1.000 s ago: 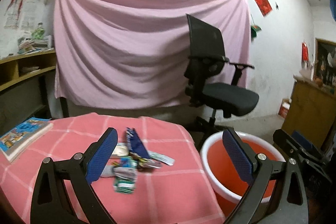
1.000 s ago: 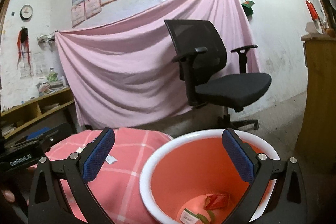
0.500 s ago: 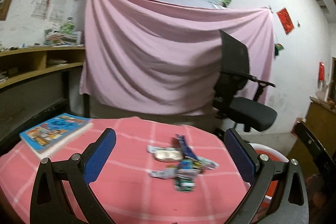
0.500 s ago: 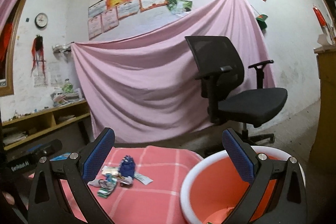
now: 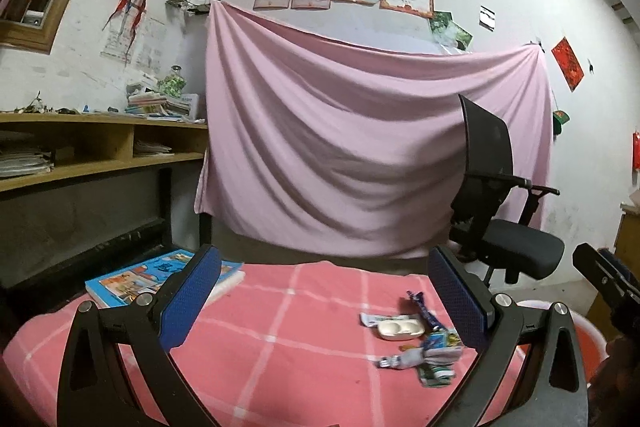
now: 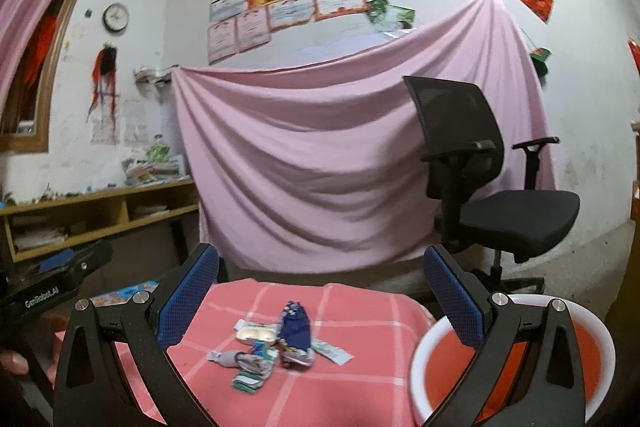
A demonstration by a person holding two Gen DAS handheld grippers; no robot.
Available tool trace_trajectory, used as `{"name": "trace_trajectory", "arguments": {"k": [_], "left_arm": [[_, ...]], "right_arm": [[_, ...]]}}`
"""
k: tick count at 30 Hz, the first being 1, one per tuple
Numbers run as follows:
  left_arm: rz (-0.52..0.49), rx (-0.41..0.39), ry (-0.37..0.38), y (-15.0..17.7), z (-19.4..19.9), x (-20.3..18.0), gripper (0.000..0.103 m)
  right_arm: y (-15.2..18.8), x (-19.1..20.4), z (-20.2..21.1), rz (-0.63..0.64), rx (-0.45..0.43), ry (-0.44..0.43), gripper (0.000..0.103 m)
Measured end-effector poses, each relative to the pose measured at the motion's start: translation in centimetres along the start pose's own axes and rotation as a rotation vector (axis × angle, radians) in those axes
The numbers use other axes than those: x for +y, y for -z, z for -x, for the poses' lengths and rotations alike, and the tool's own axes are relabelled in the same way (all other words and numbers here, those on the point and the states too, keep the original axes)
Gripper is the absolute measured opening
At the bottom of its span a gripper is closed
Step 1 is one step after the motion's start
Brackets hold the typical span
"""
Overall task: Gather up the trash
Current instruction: 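Withdraw both open tools from the bucket back toward the table, then move left tool toward grey tube while right tool approaches blue wrapper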
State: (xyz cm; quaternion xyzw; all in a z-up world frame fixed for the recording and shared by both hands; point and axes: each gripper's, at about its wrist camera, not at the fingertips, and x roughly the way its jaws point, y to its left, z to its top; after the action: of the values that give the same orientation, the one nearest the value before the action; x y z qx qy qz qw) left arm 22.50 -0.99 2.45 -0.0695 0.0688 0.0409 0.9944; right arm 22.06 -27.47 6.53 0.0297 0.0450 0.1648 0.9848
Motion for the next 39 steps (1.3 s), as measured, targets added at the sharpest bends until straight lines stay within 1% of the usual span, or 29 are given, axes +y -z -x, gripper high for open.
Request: {"name": "trace_trajectory", "arguments": {"k": [4, 7, 9, 12, 14, 16, 20, 24, 25, 26, 27, 30, 32, 33, 35, 36, 37, 39], "left_arm": [[-0.069, 0.007, -0.009, 0.2, -0.5, 0.5, 0.101], [-0.084, 0.045, 0.005, 0.6, -1.7, 1.3, 0.101], [-0.083, 0.094, 0.021, 1.1, -2.6, 1.6, 0.101], [-0.064, 0.188, 0.045, 1.9, -4.2, 2.1, 0.101], [-0.042, 0.227, 0.052, 2.2, -4.7, 2.4, 0.101], [-0.025, 0.27, 0.075, 2.5, -5.5, 2.5, 0.101], [-0.028, 0.336, 0.114, 2.9, -6.6, 1.8, 0.1], [-0.072, 0.383, 0.174, 3.2, -7.5, 0.3, 0.1], [-0.085, 0.393, 0.19, 3.3, -7.7, -0.1, 0.099], [-0.099, 0.403, 0.206, 3.4, -7.9, -0.5, 0.097], [-0.116, 0.416, 0.222, 3.5, -8.1, -1.0, 0.095], [-0.154, 0.459, 0.275, 3.9, -8.9, -2.2, 0.085], [-0.172, 0.498, 0.316, 4.4, -9.6, -2.9, 0.075], [-0.181, 0.522, 0.335, 4.6, -9.9, -3.3, 0.074], [-0.206, 0.574, 0.365, 5.2, -10.8, -4.3, 0.062], [-0.215, 0.592, 0.373, 5.4, -11.1, -4.6, 0.06], [-0.224, 0.614, 0.384, 5.6, -11.5, -5.0, 0.057], [-0.238, 0.655, 0.404, 6.1, -12.2, -5.6, 0.056]], "right_arm": [[0.6, 1.5, -0.9, 0.05, 0.028, -0.007, 0.103], [1.3, 2.2, -1.7, 0.073, 0.062, 0.002, 0.103], [1.7, 2.4, -2.6, 0.077, 0.104, 0.023, 0.103], [2.3, 2.1, -3.9, 0.06, 0.163, 0.05, 0.103], [2.6, 1.7, -4.6, 0.044, 0.201, 0.062, 0.103], [2.7, 1.3, -5.1, 0.028, 0.231, 0.074, 0.103], [3.1, 0.5, -5.8, -0.002, 0.289, 0.078, 0.103], [3.5, 0.3, -6.7, 0.016, 0.351, 0.068, 0.097], [3.6, 0.2, -6.9, 0.018, 0.37, 0.063, 0.092], [3.8, 0.2, -7.2, 0.018, 0.39, 0.058, 0.086], [3.9, 0.0, -7.5, 0.016, 0.409, 0.055, 0.083], [4.3, -0.8, -8.1, -0.013, 0.459, 0.039, 0.075], [4.5, -1.4, -8.6, -0.037, 0.489, 0.031, 0.071], [4.7, -1.7, -8.7, -0.045, 0.501, 0.029, 0.069], [4.9, -2.0, -9.0, -0.069, 0.524, 0.021, 0.063], [5.0, -2.1, -9.1, -0.075, 0.531, 0.02, 0.057], [5.1, -2.1, -9.3, -0.08, 0.541, 0.019, 0.055], [5.3, -2.1, -9.5, -0.085, 0.556, 0.015, 0.054]]}}
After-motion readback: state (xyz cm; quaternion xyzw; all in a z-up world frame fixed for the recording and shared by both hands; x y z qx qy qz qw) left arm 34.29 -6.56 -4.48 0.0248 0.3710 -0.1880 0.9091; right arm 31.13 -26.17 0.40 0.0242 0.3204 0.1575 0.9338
